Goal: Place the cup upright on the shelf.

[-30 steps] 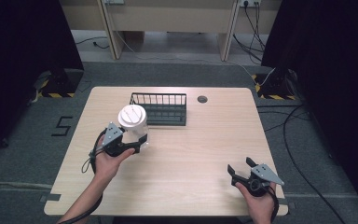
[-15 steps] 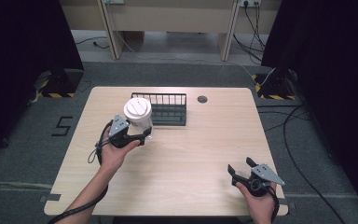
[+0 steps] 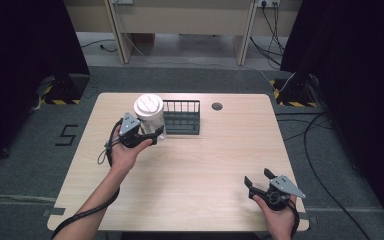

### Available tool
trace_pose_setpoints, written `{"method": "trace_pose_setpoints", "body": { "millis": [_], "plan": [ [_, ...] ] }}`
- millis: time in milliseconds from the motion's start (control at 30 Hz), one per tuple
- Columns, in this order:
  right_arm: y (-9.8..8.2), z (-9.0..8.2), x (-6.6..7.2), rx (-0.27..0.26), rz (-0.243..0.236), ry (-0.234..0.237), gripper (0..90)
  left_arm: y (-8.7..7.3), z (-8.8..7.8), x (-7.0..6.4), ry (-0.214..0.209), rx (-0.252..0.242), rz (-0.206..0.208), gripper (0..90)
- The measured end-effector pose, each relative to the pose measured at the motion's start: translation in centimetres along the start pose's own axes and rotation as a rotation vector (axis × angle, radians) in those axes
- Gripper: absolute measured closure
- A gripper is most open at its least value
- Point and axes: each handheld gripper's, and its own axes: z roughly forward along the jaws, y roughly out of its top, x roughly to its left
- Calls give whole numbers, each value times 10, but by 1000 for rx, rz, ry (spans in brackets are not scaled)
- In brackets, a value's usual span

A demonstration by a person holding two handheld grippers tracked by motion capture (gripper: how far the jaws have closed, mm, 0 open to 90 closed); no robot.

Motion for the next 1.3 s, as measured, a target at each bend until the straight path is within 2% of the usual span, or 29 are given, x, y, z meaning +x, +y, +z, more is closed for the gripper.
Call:
{"method": "trace_pose_setpoints", "body": {
  "millis": [533,667,900,1000,1133,1300],
  "plan": [
    [0,0,-1,2,-7,4,181,18,23,4,13,1,3,179],
    [0,1,-1,3,-16,4,182,25,30,7,27,-5,-16,179],
    [0,0,-1,5,-2,7,183,32,40,12,48,-10,-20,179],
    [0,0,-1,6,-2,7,183,34,43,14,51,-6,-15,179],
    [0,0,-1,7,-4,10,183,38,54,15,63,11,13,179],
    [0,0,-1,7,-4,12,183,40,61,18,73,10,7,179]
  ]
}}
